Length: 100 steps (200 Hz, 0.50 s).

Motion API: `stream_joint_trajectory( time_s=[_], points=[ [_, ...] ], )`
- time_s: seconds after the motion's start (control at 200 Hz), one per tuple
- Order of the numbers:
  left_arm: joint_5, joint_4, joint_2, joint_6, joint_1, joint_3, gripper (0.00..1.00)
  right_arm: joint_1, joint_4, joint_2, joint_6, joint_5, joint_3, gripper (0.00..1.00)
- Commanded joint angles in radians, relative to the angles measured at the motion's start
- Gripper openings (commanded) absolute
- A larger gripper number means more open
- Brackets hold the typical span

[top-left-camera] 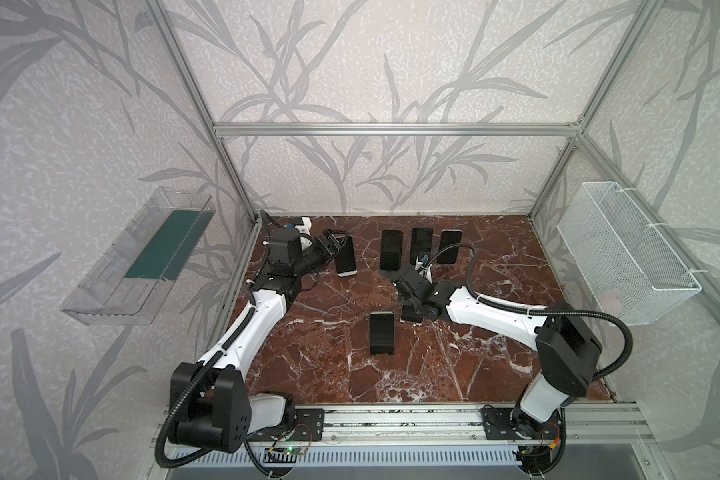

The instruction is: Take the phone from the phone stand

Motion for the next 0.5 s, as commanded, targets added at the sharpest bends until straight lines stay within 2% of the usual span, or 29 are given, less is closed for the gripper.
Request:
stream_joint_trajectory(
  time_s=[0.0,0.35,0.495],
  points=[
    [0.008,0.014,0.008,-0.007,-0.004,-0.011,0.79,0.003,0.022,-0.048,-0.02,0.014,-0.008,0.7],
    [-0.004,-0.027,-0.009,0.023,-0.02,0.006,0.78,0.004,0.063,-0.103,-0.075,0.011,-0.032,0.68],
    [0.004,-0.029,-0.008,0.02,-0.022,0.009,0.78,0.002,0.022,-0.092,-0.094,-0.024,0.008,0.67]
  ],
)
